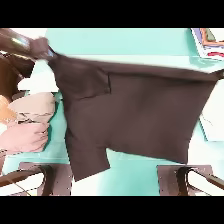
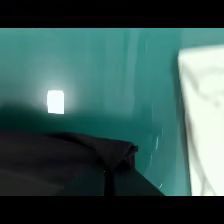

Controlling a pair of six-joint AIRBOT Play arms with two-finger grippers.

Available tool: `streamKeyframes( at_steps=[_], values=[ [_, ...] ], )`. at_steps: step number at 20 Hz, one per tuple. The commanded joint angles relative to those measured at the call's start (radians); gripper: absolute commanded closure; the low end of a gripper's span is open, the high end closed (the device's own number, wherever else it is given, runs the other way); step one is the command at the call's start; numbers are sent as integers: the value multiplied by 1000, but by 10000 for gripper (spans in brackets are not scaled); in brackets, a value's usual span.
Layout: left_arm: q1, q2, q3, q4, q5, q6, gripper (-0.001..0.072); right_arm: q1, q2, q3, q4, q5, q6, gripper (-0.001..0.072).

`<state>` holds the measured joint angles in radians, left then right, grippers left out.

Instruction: Fold the shirts.

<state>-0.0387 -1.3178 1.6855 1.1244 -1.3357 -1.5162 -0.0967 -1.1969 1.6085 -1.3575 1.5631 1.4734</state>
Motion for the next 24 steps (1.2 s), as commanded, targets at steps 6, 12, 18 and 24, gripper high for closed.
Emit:
streamKeyframes(
  at_steps=[6, 12, 18, 24],
  values=[
    [1, -345, -63, -1, 415, 38, 684, 52, -532, 209, 32, -141, 11, 700],
    [4, -344, -63, 5, 351, 92, 684, 93, -565, 290, 18, -119, 10, 700],
    [4, -344, -187, 36, 180, 115, 684, 119, -408, -74, 4, -267, 23, 700],
    [5, -334, -264, 47, 165, 66, 200, 108, -381, -195, 25, -231, 62, 351]
  ],
)
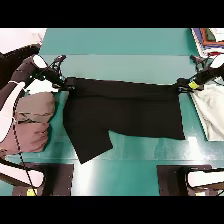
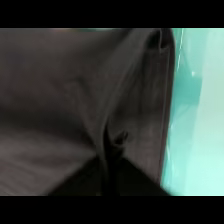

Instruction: Fold the shirts.

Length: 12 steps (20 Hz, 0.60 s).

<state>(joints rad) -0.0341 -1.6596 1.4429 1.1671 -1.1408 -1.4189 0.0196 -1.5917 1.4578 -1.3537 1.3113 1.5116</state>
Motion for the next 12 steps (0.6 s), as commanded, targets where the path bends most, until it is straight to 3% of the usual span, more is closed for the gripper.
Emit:
streamKeyframes(
  at_steps=[1, 6, 12],
  values=[
    [0, 35, -22, 9, -51, -43, 212, -22, 16, -29, 34, 60, 22, 343],
    [0, 290, -186, 218, -127, -104, 212, -129, 215, -192, 127, 127, -78, 343],
    [0, 621, -716, 67, -114, -127, 211, -234, 470, -453, 356, 82, -133, 343]
  ],
)
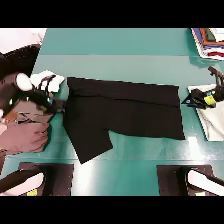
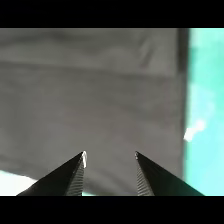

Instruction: Fold the shirts.

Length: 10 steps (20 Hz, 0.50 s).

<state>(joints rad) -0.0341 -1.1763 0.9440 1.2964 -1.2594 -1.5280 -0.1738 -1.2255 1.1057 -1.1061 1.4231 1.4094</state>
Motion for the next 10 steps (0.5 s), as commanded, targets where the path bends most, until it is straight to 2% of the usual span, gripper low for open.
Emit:
streamKeyframes(
  at_steps=[1, 5, 10],
  values=[
    [0, 175, -291, -103, 22, -17, 211, -48, 132, -125, 116, -51, -38, 343],
    [0, 216, -445, -235, 99, -16, 211, -47, 185, -151, 120, -62, -40, 345],
    [0, 216, -474, -344, 196, 2, 213, -47, 218, -151, 118, -61, -40, 346]
  ],
)
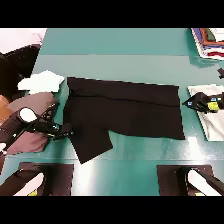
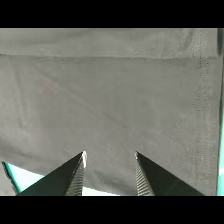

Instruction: Fold the shirts.

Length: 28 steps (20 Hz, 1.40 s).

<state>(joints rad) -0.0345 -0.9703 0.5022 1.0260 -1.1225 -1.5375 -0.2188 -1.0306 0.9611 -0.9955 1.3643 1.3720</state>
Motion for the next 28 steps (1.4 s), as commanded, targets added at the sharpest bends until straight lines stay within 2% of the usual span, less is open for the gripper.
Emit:
streamKeyframes(
  at_steps=[1, 2, 3, 8, 11, 12, 13, 14, 17, 20, 24, 25, 27, 28],
  values=[
    [0, 10, -32, -75, 61, 11, 214, -2, 30, -7, 4, 0, -3, 346],
    [0, 9, -31, -75, 63, 11, 398, -3, 35, -7, -4, 2, -3, 346],
    [0, 10, -27, -76, 63, 22, 690, -7, 37, -7, -27, 11, -4, 346],
    [0, 58, 11, -71, 2, 45, 685, -108, 22, -100, -214, 111, -3, 346],
    [0, 105, 14, -23, -70, 46, 681, -216, 47, -222, -211, 92, -4, 345],
    [0, 105, 14, 18, -87, 45, 538, -240, 56, -245, -198, 87, -4, 345],
    [0, 105, 14, 60, -89, 36, 239, -254, 69, -262, -184, 80, -5, 345],
    [0, 105, 14, 116, -79, -9, 143, -262, 81, -272, -174, 75, -5, 345],
    [0, 100, 11, 213, -20, -71, 143, -235, 91, -271, -175, 71, -5, 345],
    [0, 79, -24, 100, 84, -48, 143, -180, 91, -270, -174, 51, -5, 345],
    [0, -21, -46, -40, 106, 35, 143, -111, 91, -270, -174, 41, -4, 345],
    [0, -31, -46, -73, 118, 54, 208, -104, 91, -270, -174, 41, -4, 345],
    [0, -35, -44, -141, 130, 92, 554, -102, 91, -270, -175, 46, -4, 345],
    [0, -34, -36, -161, 119, 118, 685, -111, 91, -271, -177, 55, -4, 345]
  ],
)
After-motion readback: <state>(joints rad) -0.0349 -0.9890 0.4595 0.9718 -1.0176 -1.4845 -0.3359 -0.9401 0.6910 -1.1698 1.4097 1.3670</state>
